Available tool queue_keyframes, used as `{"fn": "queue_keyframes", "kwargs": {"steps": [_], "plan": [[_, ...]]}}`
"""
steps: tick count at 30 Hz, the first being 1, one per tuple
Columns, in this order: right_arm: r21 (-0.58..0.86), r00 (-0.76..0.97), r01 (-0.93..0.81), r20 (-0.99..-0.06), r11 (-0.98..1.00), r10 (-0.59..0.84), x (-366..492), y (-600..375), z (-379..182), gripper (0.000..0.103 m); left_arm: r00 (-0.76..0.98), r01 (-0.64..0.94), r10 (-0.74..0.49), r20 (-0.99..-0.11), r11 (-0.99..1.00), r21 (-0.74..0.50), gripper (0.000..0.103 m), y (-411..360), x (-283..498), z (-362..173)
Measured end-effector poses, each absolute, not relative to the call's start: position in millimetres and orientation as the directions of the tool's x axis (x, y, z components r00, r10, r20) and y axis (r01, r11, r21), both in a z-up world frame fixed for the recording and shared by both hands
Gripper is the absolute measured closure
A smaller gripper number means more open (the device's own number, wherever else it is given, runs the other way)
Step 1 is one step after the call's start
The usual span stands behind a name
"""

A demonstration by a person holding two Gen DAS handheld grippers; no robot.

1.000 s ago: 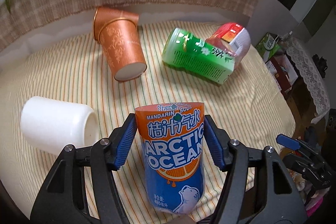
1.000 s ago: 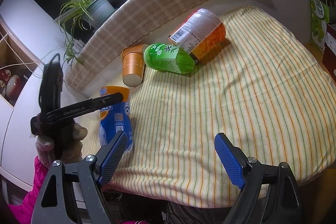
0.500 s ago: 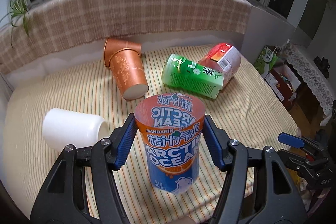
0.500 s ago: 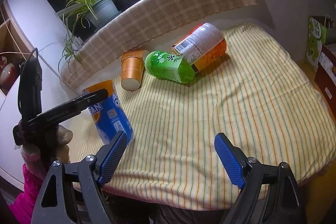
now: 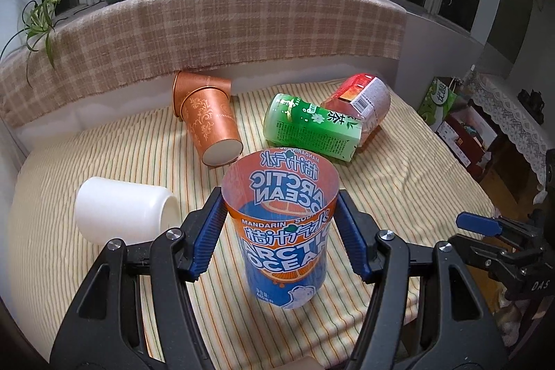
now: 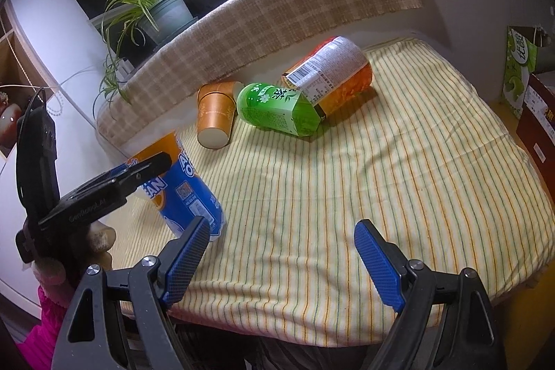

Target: Flip cup upright

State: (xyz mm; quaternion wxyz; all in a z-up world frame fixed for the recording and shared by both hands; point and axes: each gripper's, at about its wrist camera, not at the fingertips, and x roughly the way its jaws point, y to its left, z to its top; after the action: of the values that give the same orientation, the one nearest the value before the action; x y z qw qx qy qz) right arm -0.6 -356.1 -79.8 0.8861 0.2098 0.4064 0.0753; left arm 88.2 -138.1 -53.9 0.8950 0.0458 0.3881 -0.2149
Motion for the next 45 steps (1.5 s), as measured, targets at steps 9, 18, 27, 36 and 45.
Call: {"fn": "queue_keyframes", "kwargs": {"steps": [9,18,27,36,45], "plan": [[0.429,0.658,0.026,-0.688,0.903,0.307,0,-349,-77,0.015,0.593,0.425,-0.367,-0.716,0.899,-0.109,0.036,-129,78,-53],[0.427,0.658,0.016,-0.685,0.904,0.312,-1,-342,-76,0.015,0.576,0.432,-0.388,-0.719,0.892,-0.136,0.023,-120,66,-54],[0.414,0.677,0.0,-0.67,0.91,0.305,-5,-336,-70,0.015,0.596,0.427,-0.384,-0.705,0.895,-0.126,0.022,-103,50,-48],[0.391,0.708,-0.02,-0.644,0.92,0.29,-10,-327,-60,0.015,0.66,0.392,-0.359,-0.66,0.914,-0.106,0.022,-74,19,-39],[0.341,0.754,-0.043,-0.606,0.939,0.254,-19,-316,-48,0.015,0.772,0.321,-0.304,-0.558,0.945,-0.071,0.021,-50,-13,-16]]}}
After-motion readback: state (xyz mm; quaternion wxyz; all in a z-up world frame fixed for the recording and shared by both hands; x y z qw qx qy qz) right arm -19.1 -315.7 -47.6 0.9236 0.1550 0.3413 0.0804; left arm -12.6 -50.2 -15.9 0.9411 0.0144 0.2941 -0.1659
